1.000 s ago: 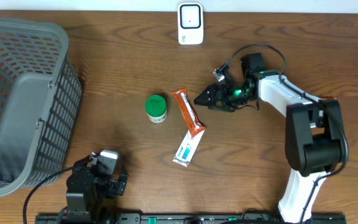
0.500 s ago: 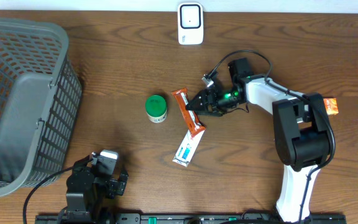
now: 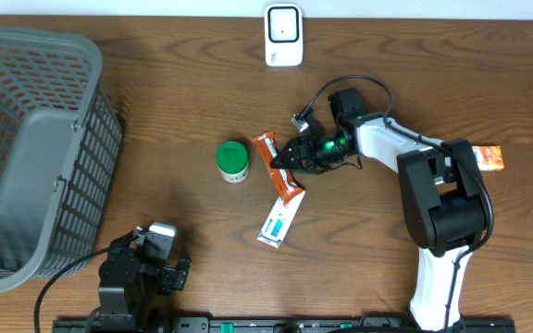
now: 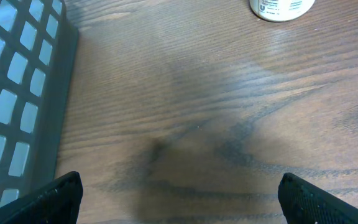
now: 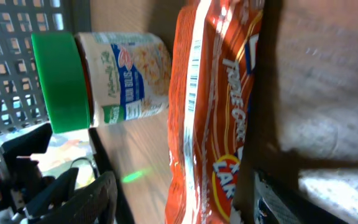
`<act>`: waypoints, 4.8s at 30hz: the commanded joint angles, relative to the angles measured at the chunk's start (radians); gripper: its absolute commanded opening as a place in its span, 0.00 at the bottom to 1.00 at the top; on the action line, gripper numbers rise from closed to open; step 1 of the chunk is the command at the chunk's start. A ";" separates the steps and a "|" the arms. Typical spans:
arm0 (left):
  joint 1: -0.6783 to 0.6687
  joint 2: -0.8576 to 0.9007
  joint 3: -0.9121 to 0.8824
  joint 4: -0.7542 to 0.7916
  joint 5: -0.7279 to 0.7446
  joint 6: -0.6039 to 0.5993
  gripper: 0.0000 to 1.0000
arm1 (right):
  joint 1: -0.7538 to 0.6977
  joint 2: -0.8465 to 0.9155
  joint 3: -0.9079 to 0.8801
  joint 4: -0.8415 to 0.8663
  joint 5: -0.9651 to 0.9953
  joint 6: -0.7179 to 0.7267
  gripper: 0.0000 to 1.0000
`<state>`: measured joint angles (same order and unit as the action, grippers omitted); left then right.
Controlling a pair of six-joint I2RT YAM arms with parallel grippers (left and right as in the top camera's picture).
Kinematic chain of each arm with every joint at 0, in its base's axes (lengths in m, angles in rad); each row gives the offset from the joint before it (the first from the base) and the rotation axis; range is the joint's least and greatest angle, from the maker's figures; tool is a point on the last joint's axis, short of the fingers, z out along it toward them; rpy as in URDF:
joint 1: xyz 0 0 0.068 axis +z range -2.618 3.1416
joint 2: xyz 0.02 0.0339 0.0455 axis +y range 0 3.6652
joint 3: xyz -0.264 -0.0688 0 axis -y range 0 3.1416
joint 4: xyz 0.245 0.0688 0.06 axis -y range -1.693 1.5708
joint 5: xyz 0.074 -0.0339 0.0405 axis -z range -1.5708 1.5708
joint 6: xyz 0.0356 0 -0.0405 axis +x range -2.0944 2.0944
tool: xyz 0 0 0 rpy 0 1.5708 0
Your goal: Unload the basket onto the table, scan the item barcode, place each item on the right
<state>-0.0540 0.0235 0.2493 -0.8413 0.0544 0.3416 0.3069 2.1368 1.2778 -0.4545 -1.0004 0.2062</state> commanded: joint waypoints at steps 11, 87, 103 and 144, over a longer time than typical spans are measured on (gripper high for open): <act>0.004 -0.005 -0.014 -0.048 0.006 0.002 0.98 | 0.002 0.198 -0.016 0.100 -0.157 0.006 0.49; 0.004 -0.005 -0.014 -0.048 0.006 0.002 0.99 | 0.083 -0.659 -0.014 -0.091 0.925 -0.013 0.01; 0.004 -0.005 -0.014 -0.048 0.006 0.002 0.98 | 0.084 -0.148 0.577 -0.119 1.241 -0.217 0.01; 0.004 -0.005 -0.014 -0.048 0.006 0.002 0.99 | 0.232 0.425 0.750 0.445 1.981 -1.250 0.01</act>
<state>-0.0540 0.0235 0.2493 -0.8413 0.0544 0.3416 0.5209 2.5790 2.0094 0.0010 0.9390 -1.0344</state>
